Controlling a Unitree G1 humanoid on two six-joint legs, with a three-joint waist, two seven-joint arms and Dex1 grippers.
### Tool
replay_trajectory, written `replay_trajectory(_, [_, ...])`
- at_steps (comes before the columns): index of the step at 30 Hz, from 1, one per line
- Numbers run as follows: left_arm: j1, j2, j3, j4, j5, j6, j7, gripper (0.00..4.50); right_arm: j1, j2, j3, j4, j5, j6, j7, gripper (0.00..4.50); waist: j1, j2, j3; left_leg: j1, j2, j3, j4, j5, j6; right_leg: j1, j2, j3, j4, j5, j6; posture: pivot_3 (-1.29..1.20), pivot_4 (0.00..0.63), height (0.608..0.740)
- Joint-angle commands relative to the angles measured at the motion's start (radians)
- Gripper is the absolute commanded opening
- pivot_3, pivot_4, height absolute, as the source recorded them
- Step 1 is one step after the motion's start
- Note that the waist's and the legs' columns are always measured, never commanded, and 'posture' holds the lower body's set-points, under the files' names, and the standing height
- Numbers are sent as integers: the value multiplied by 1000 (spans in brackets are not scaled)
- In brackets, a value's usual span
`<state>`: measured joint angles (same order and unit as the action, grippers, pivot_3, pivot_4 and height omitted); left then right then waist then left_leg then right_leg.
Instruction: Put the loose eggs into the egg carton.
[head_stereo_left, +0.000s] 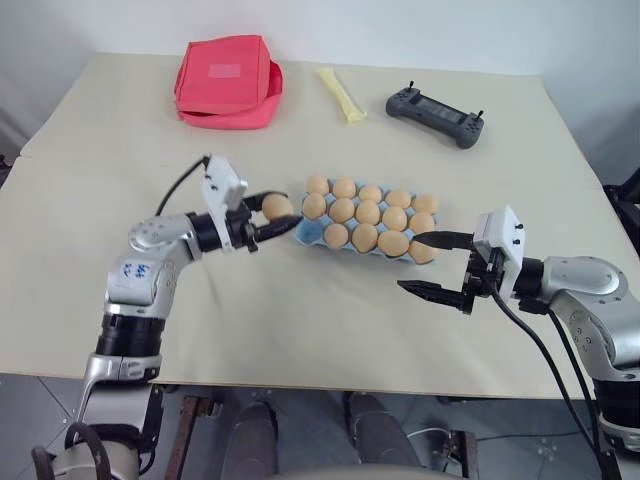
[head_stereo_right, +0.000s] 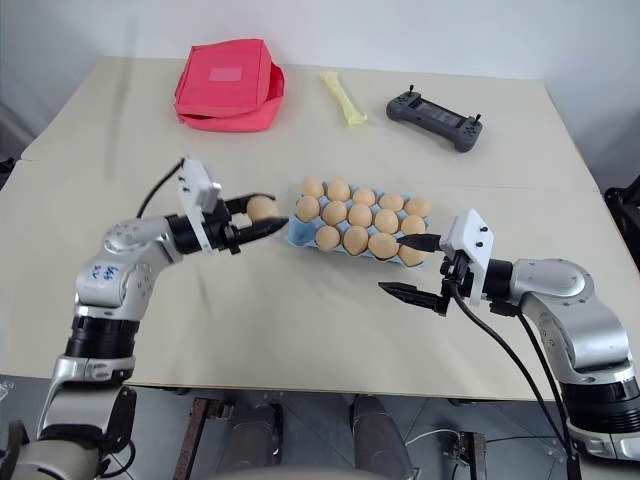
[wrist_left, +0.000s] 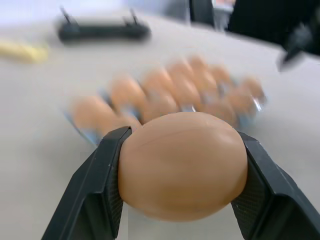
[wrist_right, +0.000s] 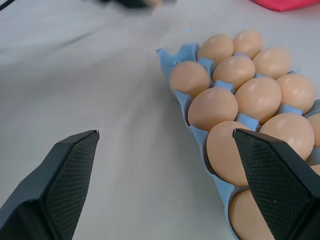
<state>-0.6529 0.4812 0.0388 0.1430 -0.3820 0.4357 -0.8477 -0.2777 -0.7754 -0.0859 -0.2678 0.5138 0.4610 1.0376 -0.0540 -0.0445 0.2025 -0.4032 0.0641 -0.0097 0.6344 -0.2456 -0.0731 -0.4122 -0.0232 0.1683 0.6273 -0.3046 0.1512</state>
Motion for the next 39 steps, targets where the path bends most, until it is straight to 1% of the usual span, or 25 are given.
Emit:
replay_trajectory(1, [-44, -25, -13, 97, 29, -52, 0, 2394, -17, -4, -15, -13, 5, -11, -2, 4500, -2, 0, 0, 0, 0, 0, 0, 0, 0, 0, 0, 0, 0, 0, 0, 0, 150, 740])
replay_trajectory(8, [-116, -89, -50, 276, 75, -151, -37, 2394, 2, -2, -23, -31, 6, -11, -14, 4500, 1, 0, 0, -1, 0, 0, -1, 0, 0, -1, 0, 0, 0, 0, 0, 0, 150, 740])
replay_trajectory(15, [-158, -125, -59, 360, 90, -207, -73, 2394, 33, -10, -39, -58, 14, -9, -26, 4500, -1, 0, 0, -1, 0, 0, -1, 0, 0, -1, 0, 0, 0, 0, 0, 0, 150, 740])
replay_trajectory(17, [-169, -136, -55, 376, 90, -216, -81, 3114, 39, -15, -45, -62, 16, -9, -27, 4500, -1, 0, 0, -1, 0, 0, -1, 0, 0, -1, 0, 0, 0, 0, 0, 0, 150, 740])
replay_trajectory(18, [-172, -140, -53, 377, 86, -213, -86, 3349, 43, -16, -48, -64, 17, -9, -27, 4500, 0, 0, 0, -1, 0, 0, -1, 0, 0, -1, 1, 0, 0, 0, 0, 0, 150, 740])
replay_trajectory(21, [-174, -142, -49, 374, 85, -209, -94, 4343, 49, -19, -53, -69, 17, -8, -28, 4500, 1, 0, 0, -1, 0, 0, -1, 0, 0, -1, 0, 0, 0, 0, 0, 0, 150, 740])
replay_trajectory(22, [-172, -139, -47, 371, 86, -210, -96, 4456, 52, -19, -54, -71, 18, -8, -29, 4500, 2, 0, 0, -1, 0, 0, -1, 0, 0, -1, 0, 0, 0, 0, 0, 0, 150, 740])
replay_trajectory(28, [-166, -131, -3, 339, 79, -276, -67, 4456, 51, -26, -56, -66, 17, -10, -23, 4500, 0, 0, 0, -1, 0, 0, -1, 0, 0, -1, 1, 0, 0, 0, 0, 0, 150, 740])
replay_trajectory(29, [-162, -125, 6, 317, 71, -270, -69, 4456, 48, -28, -55, -63, 17, -11, -23, 4500, 1, 0, 0, -1, 0, 0, -1, 0, 0, -1, 1, 0, 0, 0, 0, 0, 150, 740])
replay_trajectory(30, [-151, -111, 15, 276, 56, -227, -69, 4456, 43, -29, -56, -59, 17, -11, -22, 4500, 1, 0, 0, -1, 0, 0, -1, 0, 0, -1, 1, 0, 0, 0, 0, 0, 150, 740])
replay_trajectory(33, [-113, -78, 27, 187, 63, -197, -43, 4456, 36, -31, -59, -51, 16, -14, -22, 4500, -1, 0, 0, -1, 0, 0, -1, 0, 0, -1, 0, 0, 0, 0, 0, 0, 150, 740])
replay_trajectory(36, [-12, 20, 69, 96, -13, -164, -176, 4456, 39, -33, -74, -32, 10, -23, -27, 4500, -5, 0, 0, -1, 0, 0, -2, 0, 0, -1, 0, 0, 0, 0, 0, 0, 150, 740])
replay_trajectory(39, [73, 96, 115, 44, -54, -138, -210, 4456, 49, -30, -90, -21, 8, -29, -28, 4500, -5, 0, 0, 1, 1, 0, -3, 0, 0, -1, 1, 0, 1, -1, -1, 0, 150, 740])
